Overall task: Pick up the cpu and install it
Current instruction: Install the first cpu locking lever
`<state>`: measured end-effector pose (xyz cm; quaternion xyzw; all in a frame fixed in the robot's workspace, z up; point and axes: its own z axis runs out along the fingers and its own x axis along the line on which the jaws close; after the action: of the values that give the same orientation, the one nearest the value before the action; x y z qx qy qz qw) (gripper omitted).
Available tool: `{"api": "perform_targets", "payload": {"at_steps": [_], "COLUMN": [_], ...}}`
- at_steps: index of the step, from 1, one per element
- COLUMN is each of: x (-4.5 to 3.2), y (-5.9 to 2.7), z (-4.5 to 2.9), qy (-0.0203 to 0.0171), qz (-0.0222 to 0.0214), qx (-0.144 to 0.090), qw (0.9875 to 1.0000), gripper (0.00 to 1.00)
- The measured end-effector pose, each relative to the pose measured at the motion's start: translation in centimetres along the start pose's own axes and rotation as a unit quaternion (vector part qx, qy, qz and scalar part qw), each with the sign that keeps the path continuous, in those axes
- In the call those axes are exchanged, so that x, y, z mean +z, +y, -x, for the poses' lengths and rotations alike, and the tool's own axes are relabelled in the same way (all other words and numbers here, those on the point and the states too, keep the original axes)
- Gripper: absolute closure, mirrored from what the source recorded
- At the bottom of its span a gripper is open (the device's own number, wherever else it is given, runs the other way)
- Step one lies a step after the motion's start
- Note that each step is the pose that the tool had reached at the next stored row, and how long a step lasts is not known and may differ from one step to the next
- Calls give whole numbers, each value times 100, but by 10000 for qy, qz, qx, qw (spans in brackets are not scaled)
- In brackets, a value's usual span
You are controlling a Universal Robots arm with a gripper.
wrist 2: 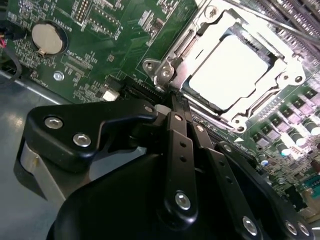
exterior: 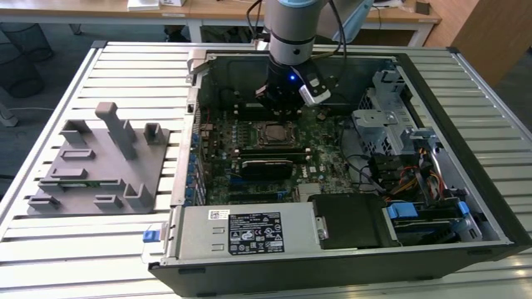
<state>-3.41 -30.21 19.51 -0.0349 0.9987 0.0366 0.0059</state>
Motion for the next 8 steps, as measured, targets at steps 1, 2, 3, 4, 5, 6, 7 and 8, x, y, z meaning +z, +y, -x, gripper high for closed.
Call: {"api": "perform_targets", "payload": {"at_steps": [1,2,3,4,5,6,7,8], "x": [0,-2,-7,-20,-37,-57,-78,-93], "y": [0,1,3,4,4,5,6,7], "z": [0,0,2,2,1,1,2,2], "qy": [-1,-2,-5,-5,-3,-2,-2,-1], "qz": [16,20,24,24,21,19,19,18], "qx": [0,0,0,0,0,0,0,0], "qw": [10000,10000,10000,10000,10000,10000,10000,10000], "gripper": [89,89,89,89,89,89,89,89]}}
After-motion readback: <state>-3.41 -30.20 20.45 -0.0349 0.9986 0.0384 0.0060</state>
